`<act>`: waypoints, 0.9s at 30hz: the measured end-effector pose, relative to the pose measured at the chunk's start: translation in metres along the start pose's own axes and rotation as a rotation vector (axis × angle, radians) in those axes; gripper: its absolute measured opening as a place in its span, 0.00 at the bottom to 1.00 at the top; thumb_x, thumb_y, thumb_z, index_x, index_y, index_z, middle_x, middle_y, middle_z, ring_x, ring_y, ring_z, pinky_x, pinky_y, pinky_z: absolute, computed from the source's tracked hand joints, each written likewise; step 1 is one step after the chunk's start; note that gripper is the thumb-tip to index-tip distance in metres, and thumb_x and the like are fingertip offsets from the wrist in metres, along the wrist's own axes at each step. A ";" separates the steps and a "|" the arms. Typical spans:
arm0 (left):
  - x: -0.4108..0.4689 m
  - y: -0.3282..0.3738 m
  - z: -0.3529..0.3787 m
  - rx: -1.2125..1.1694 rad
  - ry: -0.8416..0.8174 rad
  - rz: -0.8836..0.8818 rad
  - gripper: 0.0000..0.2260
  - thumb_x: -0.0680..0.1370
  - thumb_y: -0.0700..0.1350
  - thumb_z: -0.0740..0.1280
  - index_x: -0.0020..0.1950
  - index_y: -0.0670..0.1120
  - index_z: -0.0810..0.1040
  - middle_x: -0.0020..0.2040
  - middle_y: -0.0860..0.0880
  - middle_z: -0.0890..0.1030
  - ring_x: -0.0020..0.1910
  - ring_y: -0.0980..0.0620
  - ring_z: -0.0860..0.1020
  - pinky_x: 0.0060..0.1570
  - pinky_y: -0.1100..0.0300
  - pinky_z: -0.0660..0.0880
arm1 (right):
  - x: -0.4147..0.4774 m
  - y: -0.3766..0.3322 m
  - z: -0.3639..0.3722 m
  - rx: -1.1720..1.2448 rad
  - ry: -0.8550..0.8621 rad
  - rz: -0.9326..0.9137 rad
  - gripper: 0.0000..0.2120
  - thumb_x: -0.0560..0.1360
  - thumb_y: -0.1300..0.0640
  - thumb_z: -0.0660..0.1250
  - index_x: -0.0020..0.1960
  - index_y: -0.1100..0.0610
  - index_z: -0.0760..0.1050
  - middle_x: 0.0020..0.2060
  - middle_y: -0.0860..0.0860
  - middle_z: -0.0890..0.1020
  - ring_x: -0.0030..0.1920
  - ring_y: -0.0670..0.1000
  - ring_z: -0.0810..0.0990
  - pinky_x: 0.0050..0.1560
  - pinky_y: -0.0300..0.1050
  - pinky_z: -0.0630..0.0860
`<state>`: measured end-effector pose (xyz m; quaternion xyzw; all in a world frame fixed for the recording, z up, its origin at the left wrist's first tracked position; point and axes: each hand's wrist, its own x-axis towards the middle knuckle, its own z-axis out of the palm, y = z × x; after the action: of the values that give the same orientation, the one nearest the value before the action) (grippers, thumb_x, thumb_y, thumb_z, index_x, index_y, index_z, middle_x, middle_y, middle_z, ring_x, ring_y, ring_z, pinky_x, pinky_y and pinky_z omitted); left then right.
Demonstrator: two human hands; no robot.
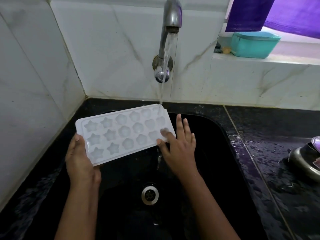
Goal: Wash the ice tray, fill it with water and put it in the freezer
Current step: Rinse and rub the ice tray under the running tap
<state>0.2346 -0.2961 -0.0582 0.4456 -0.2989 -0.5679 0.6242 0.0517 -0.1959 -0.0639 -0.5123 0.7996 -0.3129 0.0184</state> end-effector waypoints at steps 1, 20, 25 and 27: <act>0.002 0.001 -0.003 -0.009 0.014 -0.002 0.11 0.83 0.48 0.59 0.59 0.48 0.79 0.57 0.47 0.82 0.50 0.51 0.82 0.48 0.53 0.81 | -0.001 -0.003 0.003 -0.013 -0.024 -0.013 0.20 0.78 0.41 0.55 0.67 0.45 0.70 0.76 0.45 0.40 0.73 0.44 0.32 0.73 0.56 0.40; 0.012 0.003 -0.011 -0.008 -0.070 -0.042 0.11 0.83 0.48 0.58 0.58 0.49 0.78 0.52 0.47 0.83 0.43 0.52 0.83 0.38 0.55 0.82 | -0.004 0.002 0.009 -0.228 0.017 -0.008 0.29 0.72 0.33 0.44 0.63 0.44 0.71 0.76 0.48 0.37 0.74 0.47 0.30 0.70 0.58 0.34; 0.010 0.001 -0.007 0.015 -0.039 -0.044 0.12 0.83 0.48 0.58 0.61 0.48 0.78 0.57 0.45 0.82 0.52 0.47 0.81 0.45 0.53 0.81 | -0.004 0.002 0.017 -0.189 0.001 -0.058 0.26 0.75 0.39 0.50 0.67 0.48 0.71 0.75 0.47 0.38 0.73 0.47 0.30 0.70 0.60 0.37; 0.010 0.001 -0.008 0.012 -0.023 -0.047 0.12 0.83 0.49 0.59 0.62 0.48 0.78 0.59 0.44 0.81 0.53 0.46 0.81 0.48 0.51 0.81 | -0.002 0.005 0.014 -0.136 0.000 -0.053 0.24 0.74 0.38 0.53 0.63 0.47 0.73 0.75 0.46 0.39 0.74 0.46 0.31 0.71 0.60 0.39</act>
<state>0.2433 -0.3041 -0.0623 0.4496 -0.2989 -0.5859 0.6043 0.0535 -0.1999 -0.0785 -0.5333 0.8052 -0.2581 -0.0247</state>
